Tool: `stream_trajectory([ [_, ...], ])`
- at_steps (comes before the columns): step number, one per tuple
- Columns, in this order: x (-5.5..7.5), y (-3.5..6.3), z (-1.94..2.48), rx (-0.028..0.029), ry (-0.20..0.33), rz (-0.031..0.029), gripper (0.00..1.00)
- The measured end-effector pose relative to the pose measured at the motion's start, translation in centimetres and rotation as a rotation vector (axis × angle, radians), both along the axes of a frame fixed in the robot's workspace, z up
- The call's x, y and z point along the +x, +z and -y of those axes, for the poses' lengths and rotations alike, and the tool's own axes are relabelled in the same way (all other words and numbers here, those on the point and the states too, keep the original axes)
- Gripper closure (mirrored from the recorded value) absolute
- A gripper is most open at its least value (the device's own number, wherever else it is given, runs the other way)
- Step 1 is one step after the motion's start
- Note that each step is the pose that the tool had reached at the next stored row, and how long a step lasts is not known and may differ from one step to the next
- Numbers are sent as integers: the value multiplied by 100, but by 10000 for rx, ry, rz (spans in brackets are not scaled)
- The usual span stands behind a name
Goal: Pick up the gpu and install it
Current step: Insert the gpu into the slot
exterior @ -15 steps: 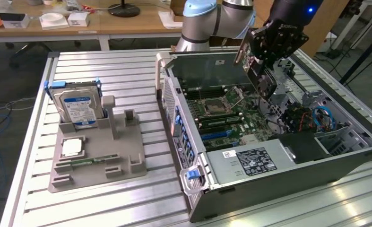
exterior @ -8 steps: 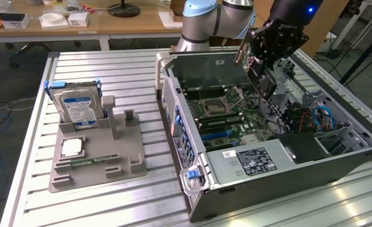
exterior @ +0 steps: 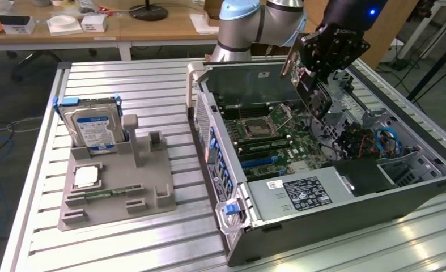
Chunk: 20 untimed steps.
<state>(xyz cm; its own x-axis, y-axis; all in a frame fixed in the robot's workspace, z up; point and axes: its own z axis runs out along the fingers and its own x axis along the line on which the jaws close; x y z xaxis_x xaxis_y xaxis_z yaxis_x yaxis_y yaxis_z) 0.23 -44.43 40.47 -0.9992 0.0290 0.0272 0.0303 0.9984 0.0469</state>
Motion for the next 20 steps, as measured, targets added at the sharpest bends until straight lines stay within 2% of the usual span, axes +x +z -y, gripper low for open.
stream_trajectory([
  [13,0,-9,0,-4,30,-2,74],
  [20,0,-30,0,-6,417,-3,74],
])
